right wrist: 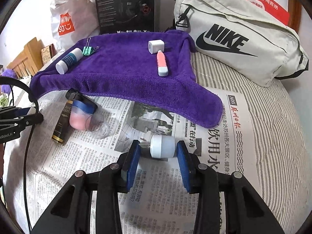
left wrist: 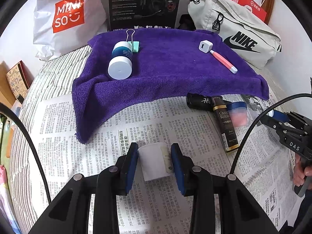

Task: Organize rigid objects
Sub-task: 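Grasp the white-capped bottle with the right gripper, then carry the white cylinder and white-capped bottle onto the purple towel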

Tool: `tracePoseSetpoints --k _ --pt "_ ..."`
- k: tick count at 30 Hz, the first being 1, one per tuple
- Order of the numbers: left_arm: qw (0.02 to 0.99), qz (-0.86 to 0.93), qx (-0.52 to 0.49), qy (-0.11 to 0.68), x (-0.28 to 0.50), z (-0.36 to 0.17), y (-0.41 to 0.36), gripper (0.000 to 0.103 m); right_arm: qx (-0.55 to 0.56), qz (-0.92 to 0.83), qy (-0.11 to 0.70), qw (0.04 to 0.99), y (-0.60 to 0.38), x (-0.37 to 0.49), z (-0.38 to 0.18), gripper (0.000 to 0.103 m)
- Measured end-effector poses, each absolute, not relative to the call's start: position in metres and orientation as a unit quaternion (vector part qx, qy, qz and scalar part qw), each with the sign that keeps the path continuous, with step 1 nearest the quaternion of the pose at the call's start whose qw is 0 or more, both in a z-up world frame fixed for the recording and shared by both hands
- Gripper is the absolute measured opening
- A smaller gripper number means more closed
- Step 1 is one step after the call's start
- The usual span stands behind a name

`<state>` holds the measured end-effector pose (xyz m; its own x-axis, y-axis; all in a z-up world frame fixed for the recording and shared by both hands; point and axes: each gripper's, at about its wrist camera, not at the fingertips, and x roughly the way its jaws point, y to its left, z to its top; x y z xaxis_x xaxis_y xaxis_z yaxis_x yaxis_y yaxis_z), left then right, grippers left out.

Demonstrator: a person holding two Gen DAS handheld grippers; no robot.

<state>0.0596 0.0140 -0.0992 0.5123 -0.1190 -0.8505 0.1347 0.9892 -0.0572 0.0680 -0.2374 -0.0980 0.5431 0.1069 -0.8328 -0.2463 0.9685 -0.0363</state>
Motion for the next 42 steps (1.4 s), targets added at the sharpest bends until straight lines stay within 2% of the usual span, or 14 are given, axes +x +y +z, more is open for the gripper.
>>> tracePoseSetpoints --k 17,42 --pt "0.874 -0.087 -0.029 0.478 0.053 -0.096 0.029 0.030 -0.075 0.102 0.476 0.870 -0.233 0.064 -0.095 0.036" --pt "0.872 -0.078 -0.024 0.482 0.056 -0.085 0.030 0.030 -0.061 0.126 0.479 0.867 -0.238 0.069 -0.083 0.036"
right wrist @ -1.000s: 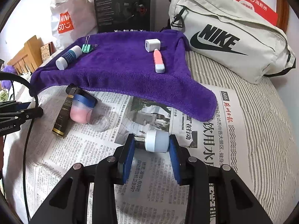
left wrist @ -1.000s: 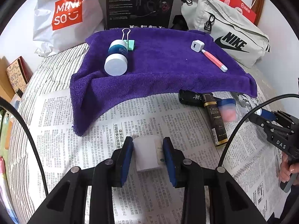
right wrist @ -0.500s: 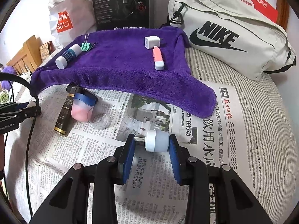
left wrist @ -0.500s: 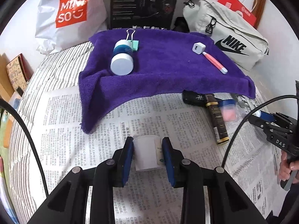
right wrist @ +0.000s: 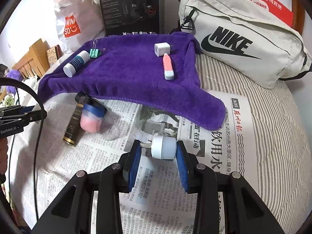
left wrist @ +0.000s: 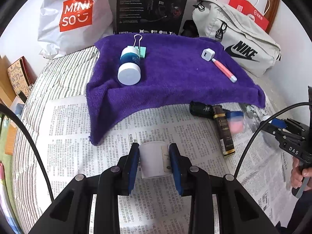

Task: Organize rigid objects
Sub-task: 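Carry the white cylinder and white-capped bottle onto the purple towel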

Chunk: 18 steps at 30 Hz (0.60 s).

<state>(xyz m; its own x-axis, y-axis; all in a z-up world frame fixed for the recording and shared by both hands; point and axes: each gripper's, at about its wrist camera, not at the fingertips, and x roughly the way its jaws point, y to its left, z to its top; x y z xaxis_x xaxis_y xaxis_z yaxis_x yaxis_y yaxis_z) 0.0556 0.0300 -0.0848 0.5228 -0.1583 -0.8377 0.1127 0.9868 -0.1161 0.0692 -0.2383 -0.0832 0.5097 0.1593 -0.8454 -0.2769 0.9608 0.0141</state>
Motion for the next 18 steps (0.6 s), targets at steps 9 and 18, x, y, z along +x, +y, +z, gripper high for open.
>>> tracePoseSetpoints --k 9,18 --pt "0.880 -0.078 -0.034 0.468 0.068 -0.064 0.043 0.030 -0.058 0.143 0.453 0.878 -0.235 0.082 -0.054 0.036" --pt "0.884 -0.084 -0.035 0.459 0.099 -0.050 0.042 0.030 -0.058 0.147 0.435 0.886 -0.226 0.117 -0.038 0.036"
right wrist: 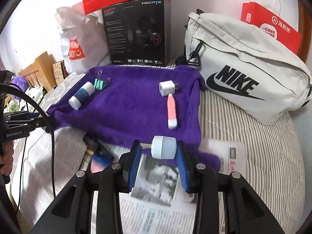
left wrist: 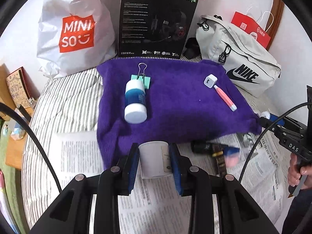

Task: Organize rigid objects
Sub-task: 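Carry the white cylinder and white-capped bottle onto the purple towel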

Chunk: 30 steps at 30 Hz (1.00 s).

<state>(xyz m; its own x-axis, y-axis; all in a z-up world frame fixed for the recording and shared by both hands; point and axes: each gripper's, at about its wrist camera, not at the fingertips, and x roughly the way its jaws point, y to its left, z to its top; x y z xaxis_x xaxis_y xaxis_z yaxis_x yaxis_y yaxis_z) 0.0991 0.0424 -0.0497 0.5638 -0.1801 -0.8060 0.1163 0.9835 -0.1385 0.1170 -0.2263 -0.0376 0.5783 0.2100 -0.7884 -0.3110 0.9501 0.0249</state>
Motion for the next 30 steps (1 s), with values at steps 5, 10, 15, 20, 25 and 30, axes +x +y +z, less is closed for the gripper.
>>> tracePoseSetpoints --k 5,10,15,20,25,30 --pt "0.888 -0.076 -0.033 0.453 0.114 -0.045 0.043 0.030 -0.045 0.156 0.432 0.887 -0.224 0.139 -0.036 0.036" --pt "0.890 -0.070 -0.045 0.448 0.124 -0.044 0.050 0.030 -0.054 0.160 0.438 0.883 -0.214 0.160 -0.046 0.036" --pt "0.890 -0.070 -0.045 0.449 0.129 -0.046 0.052 0.030 -0.065 0.163 0.459 0.871 -0.203 0.175 -0.063 0.036" --pt "0.888 -0.070 -0.058 0.451 0.131 -0.051 0.056 0.030 -0.066 0.166 0.478 0.860 -0.198 0.182 -0.076 0.036" --pt "0.886 -0.074 -0.061 0.453 0.133 -0.053 0.058 0.030 -0.071 0.159 0.493 0.852 -0.197 0.188 -0.082 0.036" --pt "0.886 -0.078 -0.062 0.453 0.134 -0.053 0.057 0.030 -0.065 0.157 0.500 0.849 -0.198 0.189 -0.085 0.036"
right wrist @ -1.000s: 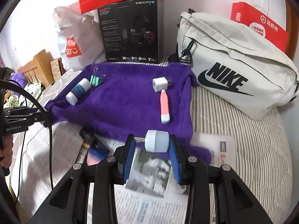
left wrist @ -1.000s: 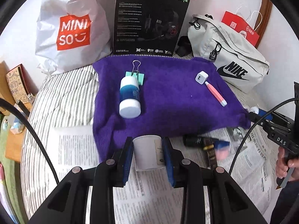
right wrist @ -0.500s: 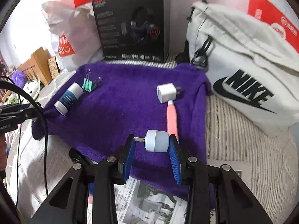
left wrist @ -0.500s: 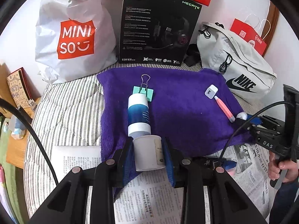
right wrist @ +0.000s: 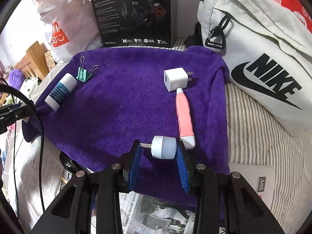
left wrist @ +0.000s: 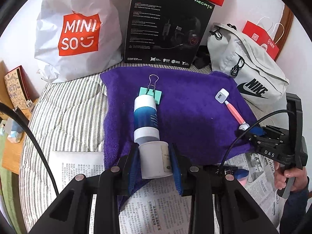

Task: Organize rigid objects
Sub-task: 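Carry the white cylinder and white-capped bottle onto the purple towel, then drop the bottle by the pink tube with right gripper while left sets cylinder by clip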

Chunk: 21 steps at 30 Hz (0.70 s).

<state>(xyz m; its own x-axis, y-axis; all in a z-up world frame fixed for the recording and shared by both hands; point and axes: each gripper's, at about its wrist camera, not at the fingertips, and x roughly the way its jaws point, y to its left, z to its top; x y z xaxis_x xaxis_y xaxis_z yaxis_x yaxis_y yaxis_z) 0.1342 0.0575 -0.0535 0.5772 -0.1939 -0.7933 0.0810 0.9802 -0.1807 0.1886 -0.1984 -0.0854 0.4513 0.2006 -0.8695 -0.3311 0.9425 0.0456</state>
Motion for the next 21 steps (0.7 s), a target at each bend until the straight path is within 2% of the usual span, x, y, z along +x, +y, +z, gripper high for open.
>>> tracePoseSetpoints --k 21 --pt "0.885 -0.088 -0.067 0.453 0.1340 -0.0507 0.0522 0.030 -0.051 0.167 0.515 0.839 -0.2040 0.1914 -0.0865 0.039"
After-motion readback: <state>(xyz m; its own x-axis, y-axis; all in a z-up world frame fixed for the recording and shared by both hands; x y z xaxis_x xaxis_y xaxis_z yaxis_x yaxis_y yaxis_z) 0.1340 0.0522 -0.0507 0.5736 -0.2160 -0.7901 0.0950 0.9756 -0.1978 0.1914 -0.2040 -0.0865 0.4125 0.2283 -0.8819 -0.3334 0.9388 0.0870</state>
